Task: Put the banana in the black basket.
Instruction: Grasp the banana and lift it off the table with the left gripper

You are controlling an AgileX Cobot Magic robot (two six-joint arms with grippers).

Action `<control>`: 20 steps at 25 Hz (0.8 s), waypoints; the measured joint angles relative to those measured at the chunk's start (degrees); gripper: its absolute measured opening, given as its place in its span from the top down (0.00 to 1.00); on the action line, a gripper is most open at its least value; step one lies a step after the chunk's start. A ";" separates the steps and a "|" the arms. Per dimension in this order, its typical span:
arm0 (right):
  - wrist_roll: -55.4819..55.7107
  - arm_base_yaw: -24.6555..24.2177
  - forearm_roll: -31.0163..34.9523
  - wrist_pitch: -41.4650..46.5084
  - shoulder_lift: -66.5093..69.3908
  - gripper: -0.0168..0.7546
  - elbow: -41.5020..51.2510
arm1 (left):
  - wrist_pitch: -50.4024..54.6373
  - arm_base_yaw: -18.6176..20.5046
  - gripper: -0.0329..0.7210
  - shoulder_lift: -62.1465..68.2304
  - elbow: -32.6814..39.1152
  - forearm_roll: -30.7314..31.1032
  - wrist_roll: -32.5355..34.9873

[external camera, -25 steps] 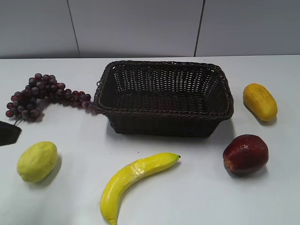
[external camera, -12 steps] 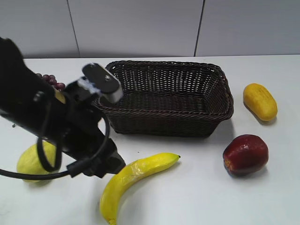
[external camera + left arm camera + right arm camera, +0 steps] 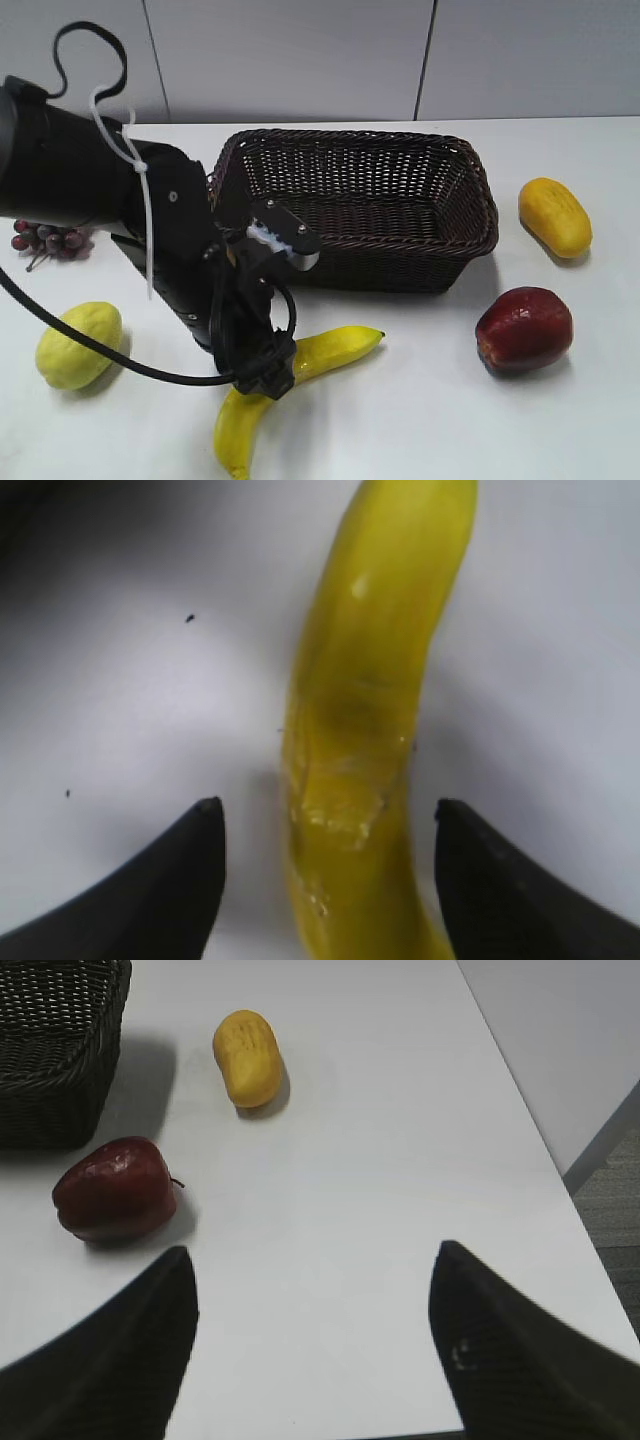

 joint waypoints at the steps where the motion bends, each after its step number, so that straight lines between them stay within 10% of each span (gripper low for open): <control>1: 0.00 0.00 0.00 0.00 0.00 0.26 0.00 | 0.18 0.00 0.31 0.72 -0.05 0.16 -0.12; 11: 0.00 0.00 0.00 0.00 0.00 0.26 0.00 | 1.30 0.00 0.54 2.70 -0.12 0.36 -0.45; 20: 0.00 0.00 0.00 0.00 0.00 0.26 0.00 | 7.96 0.00 0.53 -2.30 -0.96 3.63 -0.50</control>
